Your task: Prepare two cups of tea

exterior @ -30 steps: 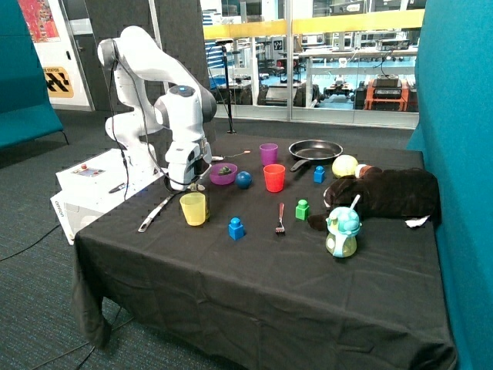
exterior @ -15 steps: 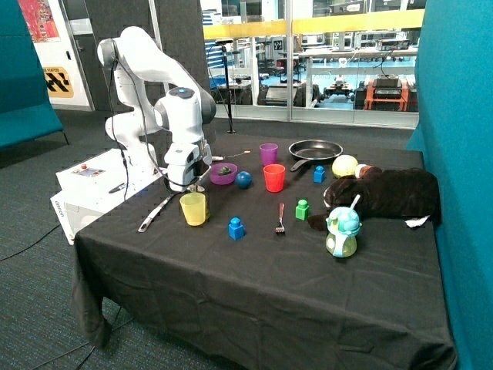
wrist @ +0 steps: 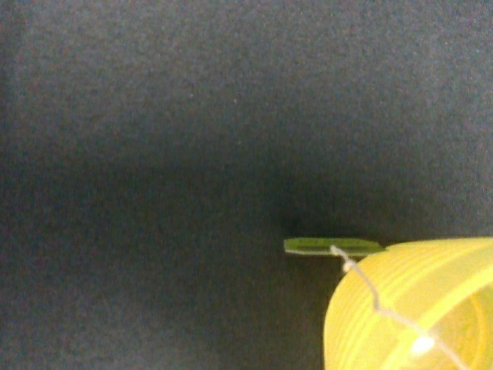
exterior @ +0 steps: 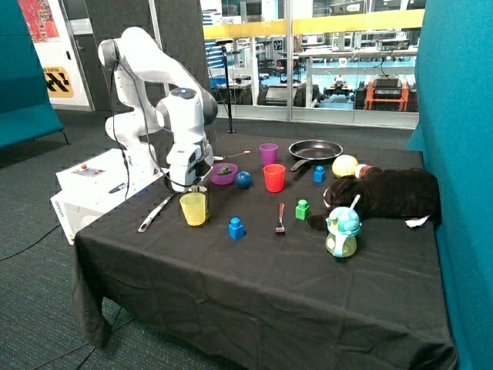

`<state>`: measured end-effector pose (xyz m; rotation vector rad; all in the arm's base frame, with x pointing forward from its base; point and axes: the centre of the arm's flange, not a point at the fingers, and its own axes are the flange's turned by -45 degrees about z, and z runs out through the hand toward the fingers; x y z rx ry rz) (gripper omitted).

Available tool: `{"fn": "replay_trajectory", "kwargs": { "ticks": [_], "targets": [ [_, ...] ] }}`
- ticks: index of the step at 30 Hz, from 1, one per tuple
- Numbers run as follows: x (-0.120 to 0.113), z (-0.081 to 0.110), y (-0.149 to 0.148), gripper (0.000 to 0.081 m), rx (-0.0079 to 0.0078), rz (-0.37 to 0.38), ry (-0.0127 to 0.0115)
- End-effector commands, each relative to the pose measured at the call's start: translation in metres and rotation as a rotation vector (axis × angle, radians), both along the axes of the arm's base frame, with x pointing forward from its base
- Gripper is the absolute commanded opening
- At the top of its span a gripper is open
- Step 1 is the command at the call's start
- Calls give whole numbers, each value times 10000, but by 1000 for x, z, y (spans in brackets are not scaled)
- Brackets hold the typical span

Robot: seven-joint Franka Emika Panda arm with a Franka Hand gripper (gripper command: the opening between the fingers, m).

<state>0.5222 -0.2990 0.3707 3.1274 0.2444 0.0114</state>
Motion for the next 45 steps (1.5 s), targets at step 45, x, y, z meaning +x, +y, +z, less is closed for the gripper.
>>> {"fn": "replay_trajectory", "kwargs": {
  "ticks": [45],
  "targets": [
    [16, 17, 88, 479, 33, 1787, 79]
  ]
}}
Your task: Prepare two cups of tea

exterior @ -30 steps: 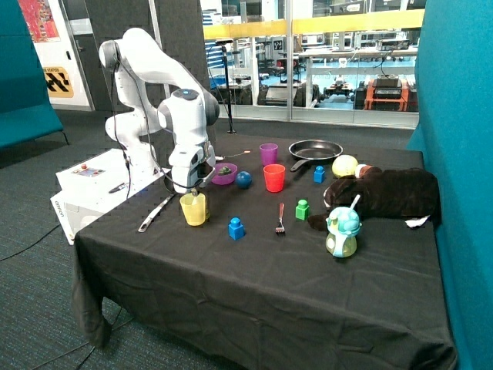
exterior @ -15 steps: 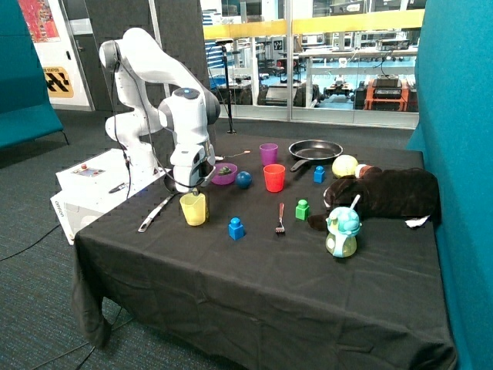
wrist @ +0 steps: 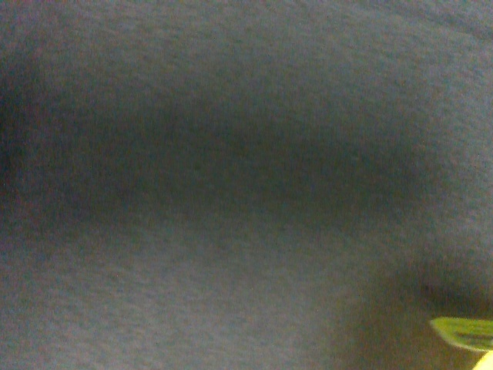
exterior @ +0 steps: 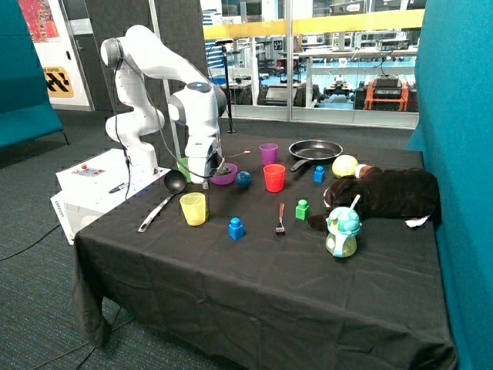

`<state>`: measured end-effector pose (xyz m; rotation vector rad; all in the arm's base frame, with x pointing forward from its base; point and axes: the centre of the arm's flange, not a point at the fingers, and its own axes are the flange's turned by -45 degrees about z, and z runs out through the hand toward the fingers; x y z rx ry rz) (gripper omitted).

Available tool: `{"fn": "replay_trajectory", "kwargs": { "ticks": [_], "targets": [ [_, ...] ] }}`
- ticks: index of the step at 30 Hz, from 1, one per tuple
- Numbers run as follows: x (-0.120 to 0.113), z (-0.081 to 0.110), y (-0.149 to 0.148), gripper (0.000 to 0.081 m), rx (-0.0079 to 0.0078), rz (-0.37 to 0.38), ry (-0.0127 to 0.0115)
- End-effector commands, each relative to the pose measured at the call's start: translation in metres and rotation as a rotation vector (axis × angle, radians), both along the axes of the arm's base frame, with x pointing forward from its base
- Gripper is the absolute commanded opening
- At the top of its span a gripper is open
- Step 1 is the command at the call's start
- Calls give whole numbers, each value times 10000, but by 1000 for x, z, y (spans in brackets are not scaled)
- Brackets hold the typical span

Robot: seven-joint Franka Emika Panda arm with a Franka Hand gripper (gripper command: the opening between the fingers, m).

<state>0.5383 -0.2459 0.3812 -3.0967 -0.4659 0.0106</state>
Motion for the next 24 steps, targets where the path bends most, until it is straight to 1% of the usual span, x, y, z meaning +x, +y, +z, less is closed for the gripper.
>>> {"fn": "replay_trajectory", "kwargs": {
  "ticks": [1, 5, 9, 10, 11, 16, 24],
  "targets": [
    [0, 7, 37, 478, -87, 360, -83],
    [-1, 10, 46, 472, -87, 367, -83],
    [-3, 15, 65, 463, -88, 215, -83],
    [-3, 16, 67, 462, -87, 437, -84],
    [-4, 18, 73, 460, -88, 144, -82],
    [-7, 24, 106, 455, -89, -9, -82],
    [-14, 29, 151, 451, -88, 89, -82]
  ]
}}
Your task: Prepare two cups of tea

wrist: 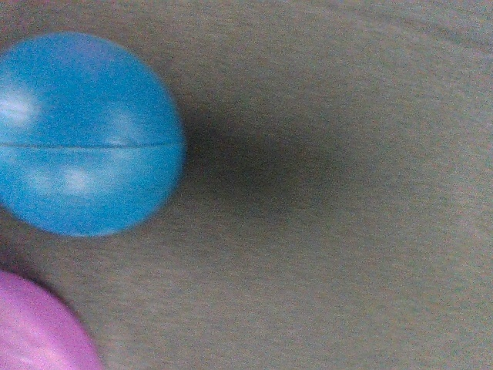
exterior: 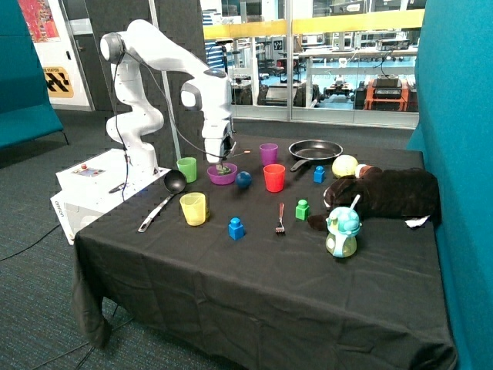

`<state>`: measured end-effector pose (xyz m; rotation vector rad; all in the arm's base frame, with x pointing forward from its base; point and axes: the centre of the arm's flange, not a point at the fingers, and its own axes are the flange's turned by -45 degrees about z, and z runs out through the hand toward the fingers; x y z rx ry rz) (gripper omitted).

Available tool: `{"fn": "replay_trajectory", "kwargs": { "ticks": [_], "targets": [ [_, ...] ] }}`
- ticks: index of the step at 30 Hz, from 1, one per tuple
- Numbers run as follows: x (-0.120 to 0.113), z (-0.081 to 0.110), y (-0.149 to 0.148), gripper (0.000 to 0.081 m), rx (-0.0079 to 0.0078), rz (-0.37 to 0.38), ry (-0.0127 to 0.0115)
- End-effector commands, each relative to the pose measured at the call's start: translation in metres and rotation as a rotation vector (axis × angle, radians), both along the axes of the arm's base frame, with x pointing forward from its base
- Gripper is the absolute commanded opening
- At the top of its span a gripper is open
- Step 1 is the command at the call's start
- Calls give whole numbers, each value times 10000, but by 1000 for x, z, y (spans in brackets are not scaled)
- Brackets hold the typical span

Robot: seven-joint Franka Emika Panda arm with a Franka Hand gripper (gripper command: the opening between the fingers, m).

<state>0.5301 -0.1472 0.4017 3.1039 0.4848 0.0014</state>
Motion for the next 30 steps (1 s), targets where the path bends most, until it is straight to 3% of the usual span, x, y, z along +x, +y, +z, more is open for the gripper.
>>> {"fn": "replay_trajectory", "kwargs": {
  "ticks": [1, 16, 30],
  "targets": [
    [-7, 9, 57, 450, -1, -15, 9],
    [-21, 5, 121, 484, -1, -945, 9],
    [-44, 10, 186, 506, -1, -510, 9]
  ]
}}
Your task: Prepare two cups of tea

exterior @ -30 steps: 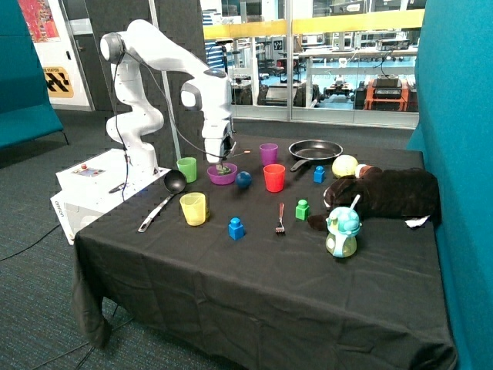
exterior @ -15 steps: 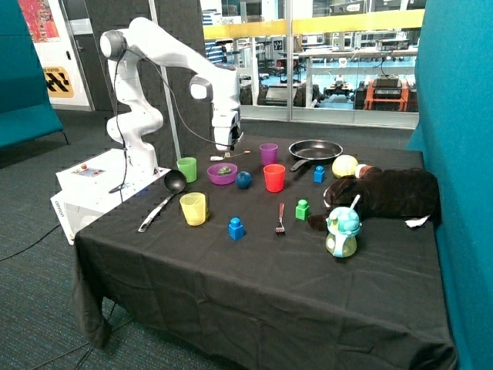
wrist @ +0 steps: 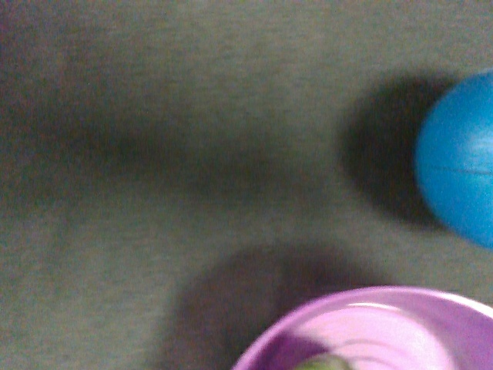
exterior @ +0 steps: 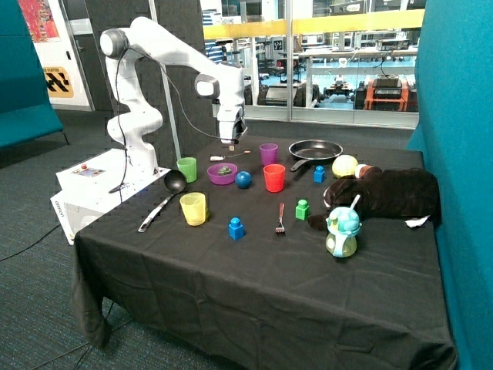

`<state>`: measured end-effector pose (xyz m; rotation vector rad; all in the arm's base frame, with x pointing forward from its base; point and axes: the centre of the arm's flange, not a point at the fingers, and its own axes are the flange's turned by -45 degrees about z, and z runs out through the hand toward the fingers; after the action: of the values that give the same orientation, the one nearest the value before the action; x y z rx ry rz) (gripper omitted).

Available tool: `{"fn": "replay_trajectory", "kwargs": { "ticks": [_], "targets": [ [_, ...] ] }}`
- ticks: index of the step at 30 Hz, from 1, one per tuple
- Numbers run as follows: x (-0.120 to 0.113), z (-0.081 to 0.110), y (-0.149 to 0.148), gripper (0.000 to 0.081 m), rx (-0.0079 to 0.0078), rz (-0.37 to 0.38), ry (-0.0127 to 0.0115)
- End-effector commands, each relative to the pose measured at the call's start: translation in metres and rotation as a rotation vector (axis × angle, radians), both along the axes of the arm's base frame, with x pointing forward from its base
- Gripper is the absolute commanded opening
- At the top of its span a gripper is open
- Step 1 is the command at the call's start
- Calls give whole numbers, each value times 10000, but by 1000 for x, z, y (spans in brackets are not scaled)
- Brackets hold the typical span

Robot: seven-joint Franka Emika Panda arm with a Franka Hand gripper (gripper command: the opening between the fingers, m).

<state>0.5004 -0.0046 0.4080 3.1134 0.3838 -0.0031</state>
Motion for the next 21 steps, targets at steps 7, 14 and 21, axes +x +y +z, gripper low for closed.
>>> {"fn": "replay_trajectory", "kwargs": {
  "ticks": [7, 14, 21],
  "targets": [
    [-30, -5, 76, 490, 49, 1387, -11],
    [-36, -14, 90, 479, 50, 2073, -9],
    [-51, -14, 94, 456, 50, 2787, -7]
  ]
}}
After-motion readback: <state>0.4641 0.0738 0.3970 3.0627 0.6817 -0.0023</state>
